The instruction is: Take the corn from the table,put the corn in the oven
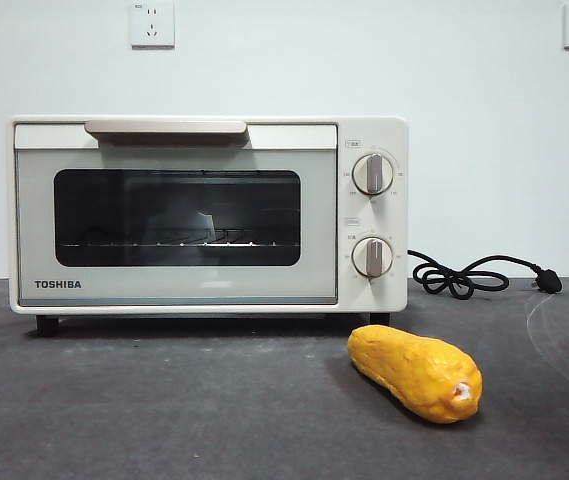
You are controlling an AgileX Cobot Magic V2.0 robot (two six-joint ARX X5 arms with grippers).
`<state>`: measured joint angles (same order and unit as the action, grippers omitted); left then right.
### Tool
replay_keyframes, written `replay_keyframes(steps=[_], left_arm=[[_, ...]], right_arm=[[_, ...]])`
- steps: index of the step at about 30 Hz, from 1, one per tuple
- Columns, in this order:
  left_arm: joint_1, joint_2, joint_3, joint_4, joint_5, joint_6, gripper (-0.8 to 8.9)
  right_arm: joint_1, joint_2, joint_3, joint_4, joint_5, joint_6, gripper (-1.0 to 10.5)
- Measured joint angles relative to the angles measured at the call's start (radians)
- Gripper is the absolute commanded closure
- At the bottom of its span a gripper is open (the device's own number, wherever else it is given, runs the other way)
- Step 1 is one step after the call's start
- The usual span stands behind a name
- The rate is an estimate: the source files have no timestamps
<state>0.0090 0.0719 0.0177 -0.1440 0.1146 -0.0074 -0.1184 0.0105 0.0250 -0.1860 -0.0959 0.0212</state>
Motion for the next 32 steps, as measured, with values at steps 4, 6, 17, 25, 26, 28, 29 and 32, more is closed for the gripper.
replay_keyframes(steps=[4,6,17,25,26,28,29,32], left_arm=[[0.000,0.000,0.000,0.011,0.016,-0.020,8.17],[0.000,0.000,0.000,0.011,0.020,-0.045,8.17],[0.000,0.015,0.012,-0.015,0.220,-0.339,8.19],[0.000,0.157,0.193,-0.084,0.352,-0.418,8.19],[-0.001,0.190,0.229,-0.092,0.372,-0.421,8.19],[-0.001,0.241,0.285,-0.104,0.404,-0.421,8.19],[-0.001,0.277,0.323,-0.116,0.430,-0.420,8.19],[-0.004,0.369,0.430,-0.172,0.491,-0.398,8.19]], right_arm=[[0.000,0.000,0.000,0.001,-0.013,0.018,9.5],[0.000,0.000,0.000,0.001,-0.016,0.060,9.5],[0.000,0.000,0.011,0.046,-0.098,0.375,9.5],[0.000,0.017,0.179,0.079,-0.103,0.388,9.6],[0.000,0.025,0.207,0.087,-0.115,0.388,9.6],[0.000,0.042,0.246,0.106,-0.142,0.388,9.6],[0.000,0.056,0.273,0.111,-0.164,0.388,9.6],[0.000,0.114,0.343,0.104,-0.246,0.388,9.6]])
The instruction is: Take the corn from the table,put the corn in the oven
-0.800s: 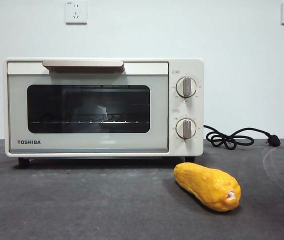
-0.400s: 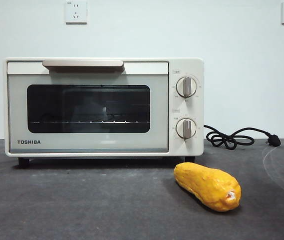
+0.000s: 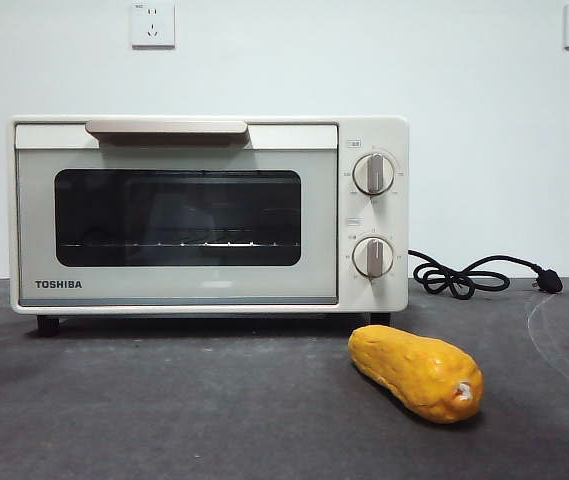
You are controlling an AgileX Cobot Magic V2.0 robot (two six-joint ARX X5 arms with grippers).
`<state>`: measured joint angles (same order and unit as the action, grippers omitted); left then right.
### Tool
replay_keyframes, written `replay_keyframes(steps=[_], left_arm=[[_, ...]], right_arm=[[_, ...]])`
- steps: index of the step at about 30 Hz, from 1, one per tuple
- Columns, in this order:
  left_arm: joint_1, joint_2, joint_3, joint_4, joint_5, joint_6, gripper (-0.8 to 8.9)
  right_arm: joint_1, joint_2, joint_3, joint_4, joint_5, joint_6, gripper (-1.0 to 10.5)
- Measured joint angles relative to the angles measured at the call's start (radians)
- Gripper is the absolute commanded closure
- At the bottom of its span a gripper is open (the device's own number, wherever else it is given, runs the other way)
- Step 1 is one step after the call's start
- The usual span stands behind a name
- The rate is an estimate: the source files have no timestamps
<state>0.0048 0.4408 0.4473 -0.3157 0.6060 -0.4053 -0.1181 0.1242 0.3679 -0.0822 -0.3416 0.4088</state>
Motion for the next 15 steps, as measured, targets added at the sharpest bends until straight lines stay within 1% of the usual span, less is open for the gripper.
replay_keyframes(steps=[4,6,8,12,15], left_arm=[[-0.005,0.117,0.149,-0.124,0.042,0.071,8.19],[-0.011,0.182,0.232,-0.219,0.045,0.127,8.19],[-0.018,0.232,0.302,-0.295,0.046,0.180,8.19],[-0.038,0.346,0.446,-0.457,0.046,0.294,8.19],[-0.060,0.408,0.523,-0.560,0.046,0.354,8.19]], right_arm=[[0.000,0.116,0.084,-0.029,-0.135,-0.005,9.6],[0.000,0.190,0.130,-0.073,-0.211,-0.012,9.6],[0.000,0.257,0.173,-0.120,-0.266,-0.024,9.6],[0.000,0.408,0.281,-0.245,-0.402,-0.071,9.6],[0.007,0.508,0.363,-0.365,-0.479,-0.111,9.6]])
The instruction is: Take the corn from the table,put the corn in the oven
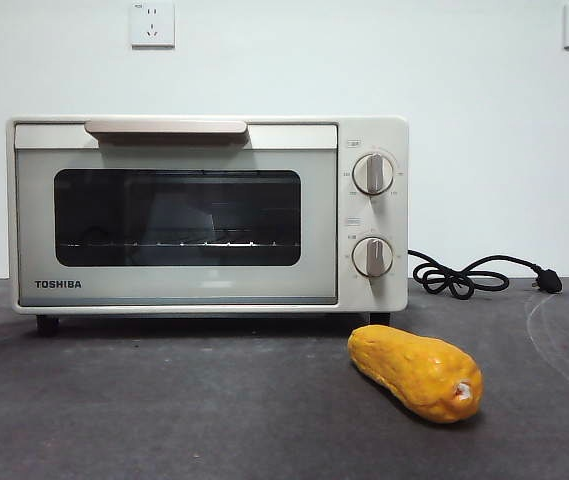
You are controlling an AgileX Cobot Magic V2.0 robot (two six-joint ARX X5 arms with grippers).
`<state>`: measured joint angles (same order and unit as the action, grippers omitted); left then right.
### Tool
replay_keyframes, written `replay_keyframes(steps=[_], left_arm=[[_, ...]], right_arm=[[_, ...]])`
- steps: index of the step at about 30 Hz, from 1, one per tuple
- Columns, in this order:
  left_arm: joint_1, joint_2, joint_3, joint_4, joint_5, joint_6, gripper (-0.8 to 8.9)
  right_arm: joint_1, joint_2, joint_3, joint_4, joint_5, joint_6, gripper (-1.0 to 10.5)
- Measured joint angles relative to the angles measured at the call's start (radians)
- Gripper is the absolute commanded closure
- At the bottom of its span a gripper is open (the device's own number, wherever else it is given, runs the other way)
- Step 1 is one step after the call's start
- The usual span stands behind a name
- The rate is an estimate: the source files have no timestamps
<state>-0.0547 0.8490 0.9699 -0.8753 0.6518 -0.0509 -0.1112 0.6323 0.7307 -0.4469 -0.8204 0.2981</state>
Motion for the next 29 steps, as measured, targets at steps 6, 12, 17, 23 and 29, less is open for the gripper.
replay_keyframes(steps=[6,12,17,23,29], left_arm=[[-0.047,0.088,0.068,-0.082,-0.002,0.074,8.19],[-0.094,0.125,0.068,-0.081,-0.005,0.086,8.19],[-0.123,0.138,0.068,-0.075,-0.005,0.088,8.19],[-0.133,0.140,0.068,-0.051,-0.005,0.089,8.19],[-0.133,0.140,0.068,-0.051,-0.005,0.089,8.19]], right_arm=[[0.082,0.176,0.172,-0.280,0.002,-0.136,9.6],[0.245,0.308,0.296,-0.463,0.157,-0.246,9.6],[0.408,0.384,0.336,-0.473,0.296,-0.265,9.6],[0.584,0.490,0.342,-0.468,0.351,-0.265,9.5],[0.680,0.587,0.342,-0.413,0.373,-0.242,7.3]])
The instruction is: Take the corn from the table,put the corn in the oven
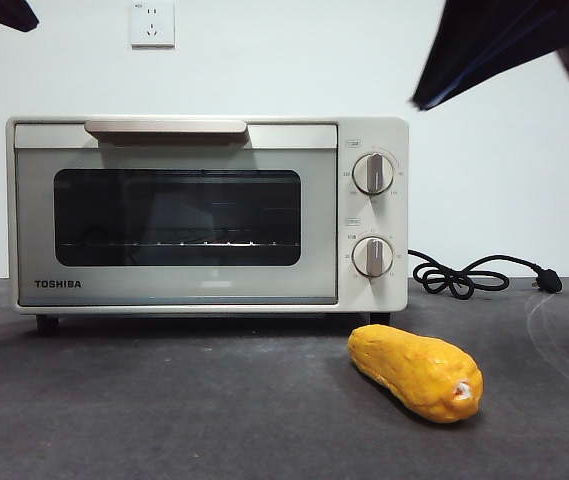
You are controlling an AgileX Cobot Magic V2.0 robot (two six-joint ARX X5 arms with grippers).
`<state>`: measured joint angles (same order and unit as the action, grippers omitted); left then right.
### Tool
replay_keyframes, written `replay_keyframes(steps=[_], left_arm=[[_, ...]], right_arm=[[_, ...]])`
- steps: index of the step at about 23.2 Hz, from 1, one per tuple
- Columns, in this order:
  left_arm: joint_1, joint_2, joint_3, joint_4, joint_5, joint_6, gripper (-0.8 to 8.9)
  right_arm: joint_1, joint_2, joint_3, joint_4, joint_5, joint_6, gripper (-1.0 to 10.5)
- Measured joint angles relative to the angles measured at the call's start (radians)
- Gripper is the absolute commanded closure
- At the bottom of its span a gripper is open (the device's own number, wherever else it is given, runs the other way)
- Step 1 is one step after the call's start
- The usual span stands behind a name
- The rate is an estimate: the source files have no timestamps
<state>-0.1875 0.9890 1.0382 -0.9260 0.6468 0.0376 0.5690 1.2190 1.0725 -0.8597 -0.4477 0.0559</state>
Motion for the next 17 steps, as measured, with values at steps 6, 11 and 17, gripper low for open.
replay_keyframes(steps=[6,11,17], left_arm=[[0.000,0.000,0.000,0.000,0.000,0.000,8.19],[0.000,0.000,0.000,0.000,0.000,0.000,8.19],[0.000,0.000,0.000,0.000,0.000,0.000,8.19]], right_arm=[[0.050,0.054,0.000,0.060,0.114,0.057,3.3],[0.074,0.091,0.000,0.090,0.205,0.084,3.4],[0.079,0.177,0.001,0.098,0.267,0.113,3.5]])
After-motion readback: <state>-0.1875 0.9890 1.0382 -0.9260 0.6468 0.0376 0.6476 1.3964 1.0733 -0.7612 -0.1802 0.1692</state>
